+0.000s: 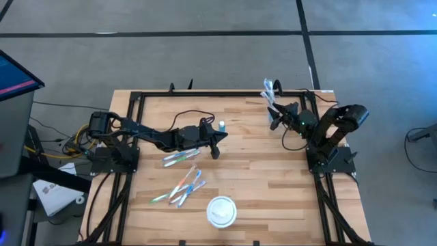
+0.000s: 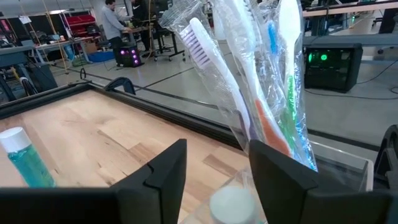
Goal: Pick & Place toothbrushing station
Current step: Put the blue mouthwash into the transparent organizer
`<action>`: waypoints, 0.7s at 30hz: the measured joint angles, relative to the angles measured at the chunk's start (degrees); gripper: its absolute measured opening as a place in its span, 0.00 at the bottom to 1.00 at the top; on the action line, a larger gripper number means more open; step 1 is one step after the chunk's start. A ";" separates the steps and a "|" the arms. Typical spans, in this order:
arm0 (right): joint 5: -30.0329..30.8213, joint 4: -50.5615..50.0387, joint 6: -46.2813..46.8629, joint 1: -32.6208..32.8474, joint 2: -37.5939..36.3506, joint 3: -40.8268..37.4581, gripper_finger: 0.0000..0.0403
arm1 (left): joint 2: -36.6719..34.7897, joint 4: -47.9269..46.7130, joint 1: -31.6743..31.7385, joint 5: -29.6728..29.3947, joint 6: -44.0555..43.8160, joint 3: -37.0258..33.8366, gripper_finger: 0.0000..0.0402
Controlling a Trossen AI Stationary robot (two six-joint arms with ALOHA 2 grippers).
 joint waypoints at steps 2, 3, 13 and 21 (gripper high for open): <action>0.00 0.00 0.00 0.00 0.00 0.00 0.41 | 0.00 -0.02 -0.02 0.00 0.00 0.00 0.00; 0.00 0.00 0.00 0.00 0.00 0.00 0.41 | 0.00 -0.04 -0.01 0.00 0.00 0.00 0.00; 0.00 0.02 0.02 0.09 0.00 0.00 0.39 | 0.00 -0.13 0.00 0.00 0.00 0.00 0.00; -1.32 0.65 1.01 0.13 -0.03 0.02 0.40 | 0.00 -0.15 -0.02 0.00 0.00 0.00 0.00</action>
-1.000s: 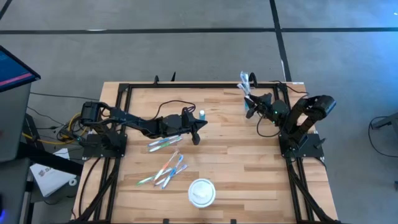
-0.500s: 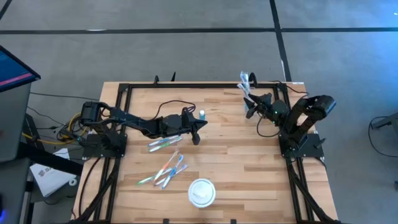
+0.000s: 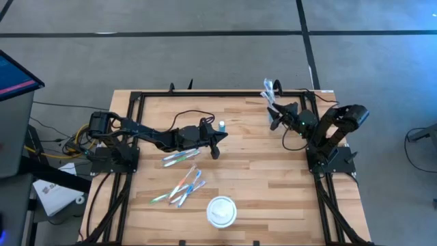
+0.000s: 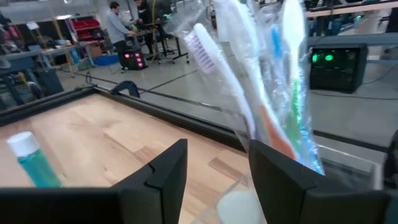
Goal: Pick & Place toothbrushing station
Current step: Put the blue mouthwash into the transparent organizer
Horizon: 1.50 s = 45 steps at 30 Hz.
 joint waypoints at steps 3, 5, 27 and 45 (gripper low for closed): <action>-0.36 -0.02 0.04 0.00 -1.50 0.00 0.39 | -0.01 -0.02 0.01 0.00 0.00 0.00 0.00; -0.83 -0.40 0.08 0.03 -2.44 0.00 0.38 | 0.00 -0.02 0.02 0.00 0.00 0.00 0.00; -1.68 -12.84 -4.36 9.23 -22.49 0.17 0.30 | -0.02 -2.45 0.02 0.00 0.00 0.02 0.00; -5.22 -55.71 -15.10 18.41 -38.15 13.35 0.30 | -0.30 -3.54 1.97 -0.59 0.94 0.02 0.00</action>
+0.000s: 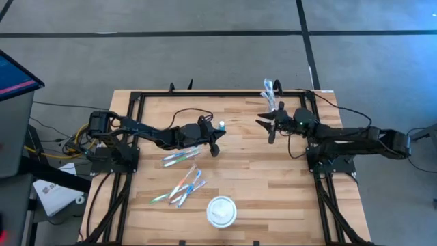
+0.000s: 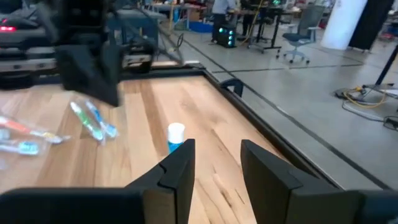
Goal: Pick & Place toothbrushing station
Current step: Put the blue mouthwash into the transparent organizer
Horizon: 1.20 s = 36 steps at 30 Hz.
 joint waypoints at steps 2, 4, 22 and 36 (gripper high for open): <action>-0.02 -1.59 -0.09 -0.08 -0.55 0.62 0.30 | 0.00 -0.15 1.30 -0.06 -0.02 0.00 0.00; 0.00 -2.37 -0.72 -0.09 -0.59 1.13 0.30 | 0.00 -0.11 2.54 -0.02 -0.02 0.00 0.00; 0.00 -2.63 -0.97 -0.07 -0.57 1.99 0.29 | 0.43 -1.71 6.40 3.46 0.50 0.00 0.34; 0.05 -2.45 -0.95 -0.07 -0.57 1.99 0.29 | 1.75 -1.15 7.69 3.43 0.57 0.00 0.37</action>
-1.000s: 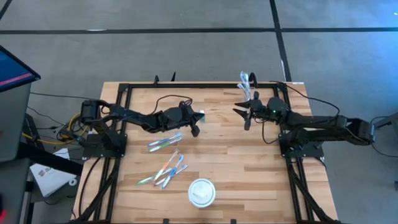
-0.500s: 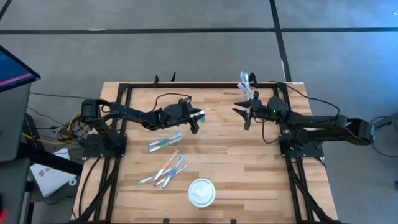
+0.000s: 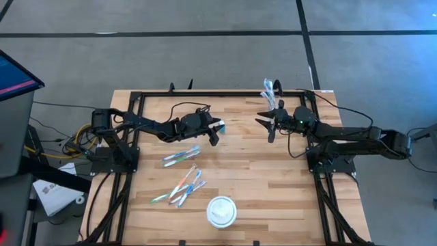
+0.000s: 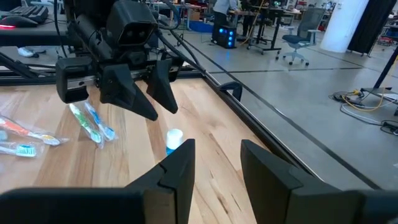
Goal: Pick & Place toothbrushing station
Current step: Put the blue mouthwash into the transparent organizer
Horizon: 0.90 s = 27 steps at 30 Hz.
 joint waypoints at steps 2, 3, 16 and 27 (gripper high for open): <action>0.02 0.00 0.00 0.00 0.00 0.00 0.29 | 0.00 -0.36 0.00 0.01 0.00 0.00 0.37; 0.02 0.00 0.00 0.00 0.00 0.00 0.29 | 0.00 -0.90 -0.07 0.01 0.00 0.00 0.37; 0.09 -0.48 0.00 0.00 0.00 0.00 0.29 | 0.07 -4.44 -0.04 1.05 0.04 -1.61 0.40; 0.09 0.06 0.00 0.00 0.00 0.00 0.29 | 1.66 -3.69 0.00 1.09 2.89 -4.34 0.40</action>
